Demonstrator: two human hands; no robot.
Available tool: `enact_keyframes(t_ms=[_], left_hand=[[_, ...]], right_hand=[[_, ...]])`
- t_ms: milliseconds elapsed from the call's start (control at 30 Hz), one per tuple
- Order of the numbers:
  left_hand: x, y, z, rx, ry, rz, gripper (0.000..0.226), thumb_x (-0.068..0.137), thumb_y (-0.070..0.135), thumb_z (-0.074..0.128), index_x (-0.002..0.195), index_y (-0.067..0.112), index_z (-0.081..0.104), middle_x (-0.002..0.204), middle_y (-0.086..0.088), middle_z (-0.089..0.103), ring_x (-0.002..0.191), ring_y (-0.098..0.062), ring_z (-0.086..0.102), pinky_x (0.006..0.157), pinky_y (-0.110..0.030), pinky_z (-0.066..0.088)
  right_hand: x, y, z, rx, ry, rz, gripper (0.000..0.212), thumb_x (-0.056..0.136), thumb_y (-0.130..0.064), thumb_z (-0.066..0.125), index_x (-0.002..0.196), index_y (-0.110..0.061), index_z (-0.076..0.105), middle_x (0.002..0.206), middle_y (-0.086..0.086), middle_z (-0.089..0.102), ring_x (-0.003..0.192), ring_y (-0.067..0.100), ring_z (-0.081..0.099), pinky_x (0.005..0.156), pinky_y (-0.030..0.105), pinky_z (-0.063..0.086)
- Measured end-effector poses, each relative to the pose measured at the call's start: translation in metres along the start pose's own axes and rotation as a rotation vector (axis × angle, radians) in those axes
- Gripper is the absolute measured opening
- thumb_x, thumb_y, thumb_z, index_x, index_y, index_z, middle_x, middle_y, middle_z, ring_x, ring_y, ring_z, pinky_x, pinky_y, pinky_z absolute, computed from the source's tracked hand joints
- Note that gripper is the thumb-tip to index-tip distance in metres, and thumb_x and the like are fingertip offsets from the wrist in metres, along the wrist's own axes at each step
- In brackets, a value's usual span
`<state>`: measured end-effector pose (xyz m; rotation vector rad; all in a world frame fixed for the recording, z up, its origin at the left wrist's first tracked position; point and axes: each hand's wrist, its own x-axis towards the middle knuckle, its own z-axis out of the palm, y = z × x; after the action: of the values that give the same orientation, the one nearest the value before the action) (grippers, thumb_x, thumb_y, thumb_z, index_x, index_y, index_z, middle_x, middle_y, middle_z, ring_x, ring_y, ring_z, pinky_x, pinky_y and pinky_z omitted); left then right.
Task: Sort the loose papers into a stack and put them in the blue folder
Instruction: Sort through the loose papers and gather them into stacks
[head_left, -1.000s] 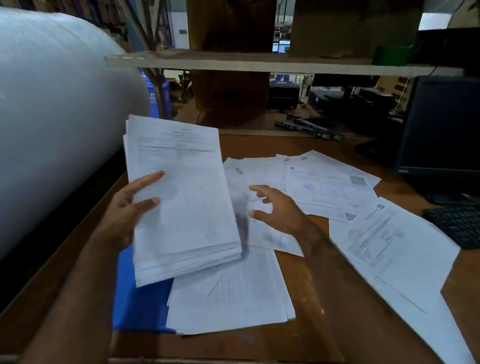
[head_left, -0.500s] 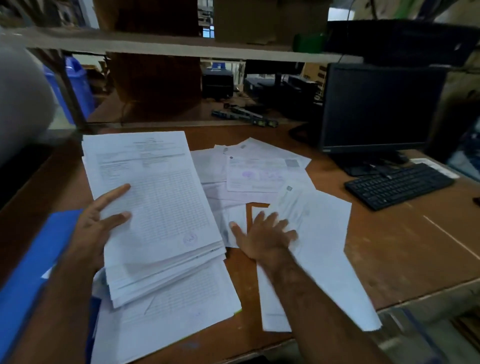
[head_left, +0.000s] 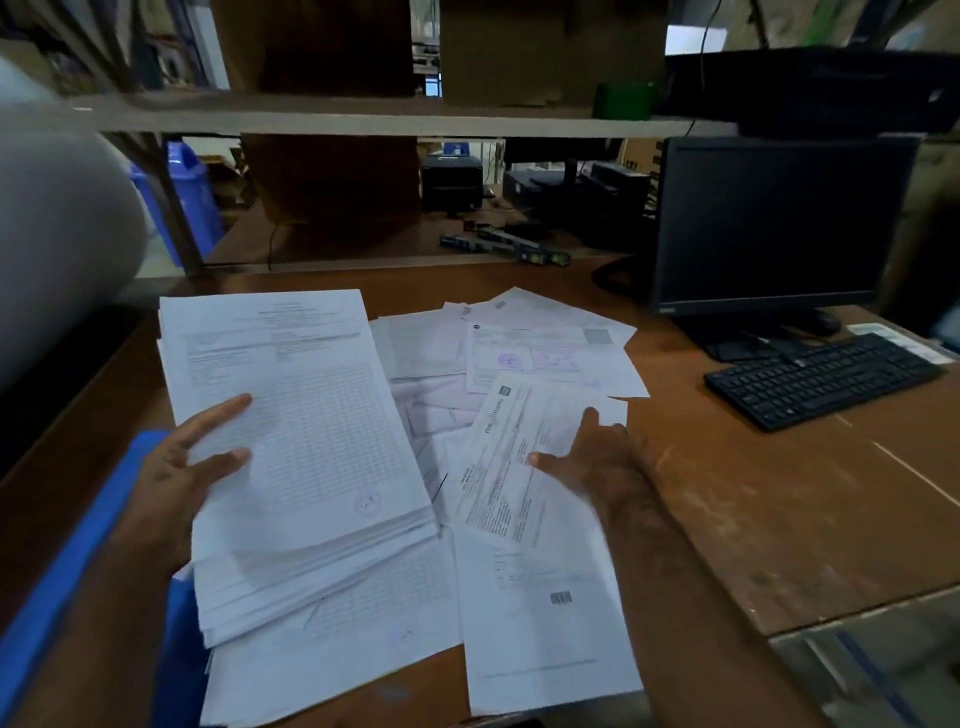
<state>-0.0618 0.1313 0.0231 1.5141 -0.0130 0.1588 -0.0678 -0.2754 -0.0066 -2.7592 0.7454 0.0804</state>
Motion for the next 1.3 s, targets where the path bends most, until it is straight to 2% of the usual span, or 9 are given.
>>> enact_keyframes(t_ms=[133,267,367,533,600,733,900,1067,1300], left_hand=[[-0.007,0.003,0.013,-0.014,-0.035,-0.028,0.056,0.091,-0.017,0.055,0.135,0.019,0.061,0.123,0.015,0.063,0.095,0.002,0.069,0.065,-0.011,0.057],[-0.013,0.002,0.014,-0.033,-0.049,-0.071,0.053,0.092,-0.013,0.057,0.131,0.021,0.065,0.122,0.013,0.066,0.096,-0.007,0.071,0.062,-0.016,0.058],[-0.014,0.0,0.014,-0.066,-0.061,-0.096,0.053,0.092,-0.013,0.057,0.13,0.021,0.066,0.121,0.013,0.068,0.098,-0.01,0.07,0.062,-0.019,0.059],[-0.009,-0.009,0.01,-0.126,-0.089,-0.125,0.051,0.091,-0.012,0.058,0.124,0.025,0.073,0.132,0.003,0.068,0.116,-0.026,0.066,0.072,-0.03,0.064],[-0.008,-0.012,0.009,-0.12,-0.099,-0.128,0.051,0.091,-0.011,0.06,0.122,0.026,0.074,0.134,0.003,0.067,0.119,-0.029,0.065,0.076,-0.034,0.064],[-0.01,-0.016,0.003,-0.117,-0.101,-0.133,0.051,0.09,-0.012,0.06,0.119,0.028,0.076,0.135,0.0,0.067,0.121,-0.032,0.064,0.088,-0.046,0.06],[-0.011,-0.019,0.003,-0.158,-0.081,-0.157,0.051,0.09,-0.013,0.059,0.12,0.024,0.076,0.132,-0.003,0.068,0.117,-0.035,0.066,0.093,-0.05,0.057],[-0.01,-0.022,0.01,-0.133,-0.105,-0.147,0.051,0.089,-0.014,0.059,0.119,0.023,0.077,0.133,-0.004,0.067,0.119,-0.035,0.064,0.101,-0.057,0.051],[-0.01,-0.026,0.014,-0.043,-0.142,-0.119,0.047,0.092,-0.008,0.061,0.121,0.026,0.076,0.13,0.003,0.068,0.121,-0.031,0.062,0.104,-0.057,0.051]], right_hand=[[0.011,-0.005,-0.008,0.217,-0.029,-0.082,0.117,0.067,-0.064,0.085,0.158,-0.03,0.02,0.158,0.016,0.036,0.144,0.04,0.035,0.116,0.049,0.037],[0.013,-0.012,-0.013,0.411,0.082,-0.183,0.097,0.073,-0.029,0.092,0.153,-0.032,0.037,0.145,0.014,0.044,0.131,0.031,0.05,0.103,0.034,0.049],[0.017,-0.009,-0.015,0.8,0.071,-0.255,0.081,0.071,-0.015,0.09,0.14,-0.039,0.052,0.137,0.0,0.054,0.124,0.024,0.056,0.103,0.04,0.053],[0.012,-0.014,-0.034,1.409,-0.283,-0.267,0.057,0.084,-0.001,0.078,0.13,-0.032,0.064,0.128,0.007,0.066,0.109,0.031,0.07,0.091,0.05,0.06],[0.008,-0.017,-0.037,1.23,-0.418,-0.348,0.041,0.087,-0.005,0.076,0.122,-0.027,0.072,0.126,0.003,0.07,0.113,0.024,0.069,0.101,0.046,0.055],[0.003,-0.026,-0.04,0.717,-0.29,-0.522,0.024,0.086,-0.013,0.079,0.103,-0.029,0.081,0.121,-0.011,0.068,0.117,0.011,0.061,0.108,0.033,0.047],[-0.014,-0.039,-0.071,1.1,-0.521,-0.513,0.057,0.089,-0.004,0.073,0.134,-0.036,0.064,0.137,-0.006,0.059,0.12,0.022,0.06,0.091,0.034,0.059],[-0.018,-0.041,-0.053,0.242,-0.072,-0.324,0.109,0.078,-0.023,0.088,0.159,-0.039,0.017,0.146,0.012,0.05,0.129,0.031,0.053,0.106,0.038,0.049],[-0.015,-0.049,-0.058,1.009,-0.201,-0.321,0.092,0.08,0.002,0.08,0.147,-0.047,0.038,0.133,0.008,0.062,0.113,0.025,0.064,0.076,0.034,0.062]])
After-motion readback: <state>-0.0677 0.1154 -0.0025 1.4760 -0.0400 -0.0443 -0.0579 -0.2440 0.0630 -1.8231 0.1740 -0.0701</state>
